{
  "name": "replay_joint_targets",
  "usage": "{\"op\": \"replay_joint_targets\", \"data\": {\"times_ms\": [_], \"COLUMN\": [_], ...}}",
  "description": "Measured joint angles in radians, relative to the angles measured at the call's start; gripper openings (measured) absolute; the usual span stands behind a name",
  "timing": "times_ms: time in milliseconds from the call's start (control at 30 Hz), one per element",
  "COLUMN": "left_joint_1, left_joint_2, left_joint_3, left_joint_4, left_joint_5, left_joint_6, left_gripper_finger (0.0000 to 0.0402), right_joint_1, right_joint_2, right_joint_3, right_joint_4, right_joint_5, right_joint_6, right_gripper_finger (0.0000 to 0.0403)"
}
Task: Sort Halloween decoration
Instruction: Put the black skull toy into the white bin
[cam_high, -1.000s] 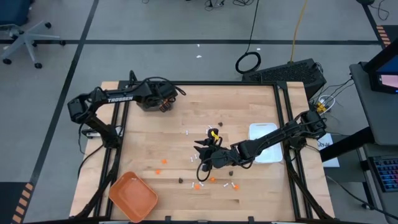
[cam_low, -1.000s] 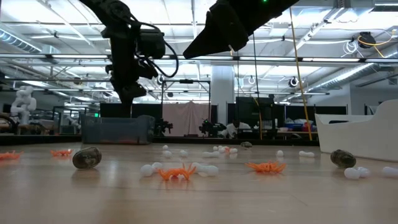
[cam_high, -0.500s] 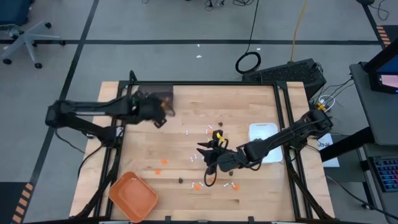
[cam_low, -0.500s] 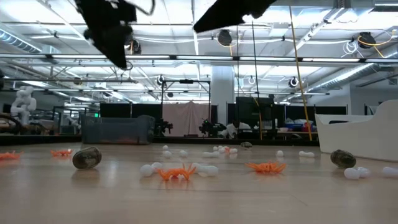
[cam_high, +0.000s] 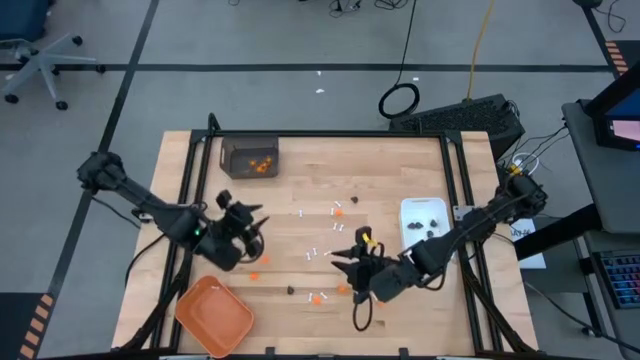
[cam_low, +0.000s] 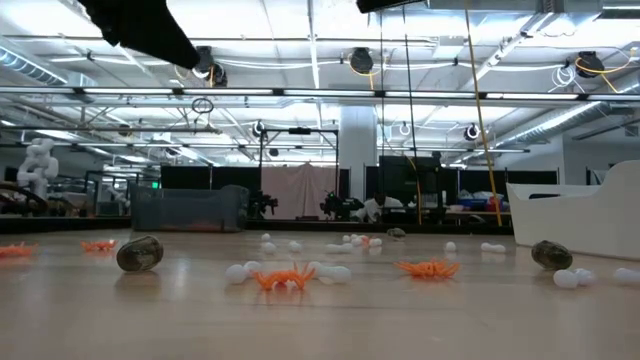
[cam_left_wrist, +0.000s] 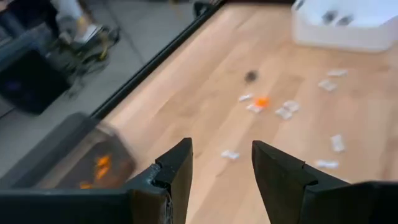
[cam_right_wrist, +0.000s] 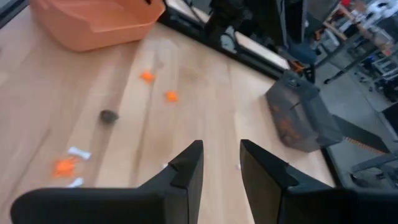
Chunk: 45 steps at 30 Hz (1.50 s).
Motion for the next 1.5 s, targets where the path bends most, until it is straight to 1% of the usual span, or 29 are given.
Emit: {"op": "replay_joint_targets", "data": {"times_ms": [100, 200, 333, 467, 533, 633, 733, 933, 1000, 1200, 1267, 1367, 1500], "left_joint_1": [-0.042, -0.070, -0.096, -0.109, -0.109, -0.109, -0.109, -0.109, -0.109, -0.107, -0.107, -0.107, -0.100], "left_joint_2": [0.038, 0.087, 0.167, 0.236, 0.260, 0.288, 0.298, 0.298, 0.298, 0.298, 0.298, 0.298, 0.298], "left_joint_3": [-0.001, -0.002, -0.002, -0.002, -0.002, -0.002, -0.002, -0.002, -0.002, -0.002, -0.002, -0.002, -0.002], "left_joint_4": [0.051, 0.111, 0.204, 0.317, 0.366, 0.415, 0.425, 0.431, 0.429, 0.429, 0.429, 0.429, 0.429], "left_joint_5": [-0.015, -0.022, -0.011, 0.029, 0.065, 0.124, 0.159, 0.163, 0.164, 0.161, 0.152, 0.147, 0.145], "left_joint_6": [0.006, 0.056, 0.159, 0.303, 0.346, 0.388, 0.390, 0.372, 0.345, 0.341, 0.342, 0.342, 0.352], "left_gripper_finger": [0.0164, 0.0164, 0.0164, 0.0164, 0.0164, 0.0164, 0.0164, 0.0164, 0.0164, 0.0164, 0.0164, 0.0164, 0.0164], "right_joint_1": [0.026, 0.049, 0.067, 0.057, 0.043, 0.012, -0.021, -0.073, -0.083, -0.132, -0.164, -0.227, -0.336], "right_joint_2": [0.000, 0.000, 0.001, 0.000, 0.000, 0.000, 0.001, 0.001, 0.000, 0.000, 0.001, 0.001, 0.001], "right_joint_3": [0.000, -0.006, -0.051, -0.093, -0.113, -0.142, -0.163, -0.184, -0.192, -0.222, -0.226, -0.226, -0.226], "right_joint_4": [-0.040, -0.083, -0.067, -0.064, -0.063, -0.063, -0.064, -0.064, -0.064, -0.064, -0.064, -0.045, -0.077], "right_joint_5": [0.000, 0.000, 0.000, 0.003, 0.003, 0.007, 0.007, 0.000, -0.025, -0.028, -0.071, -0.133, -0.235], "right_joint_6": [0.051, 0.103, 0.121, 0.118, 0.128, 0.189, 0.257, 0.361, 0.376, 0.384, 0.382, 0.324, 0.254], "right_gripper_finger": [0.0093, 0.0093, 0.0093, 0.0093, 0.0093, 0.0093, 0.0093, 0.0093, 0.0093, 0.0093, 0.0093, 0.0093, 0.0093]}}
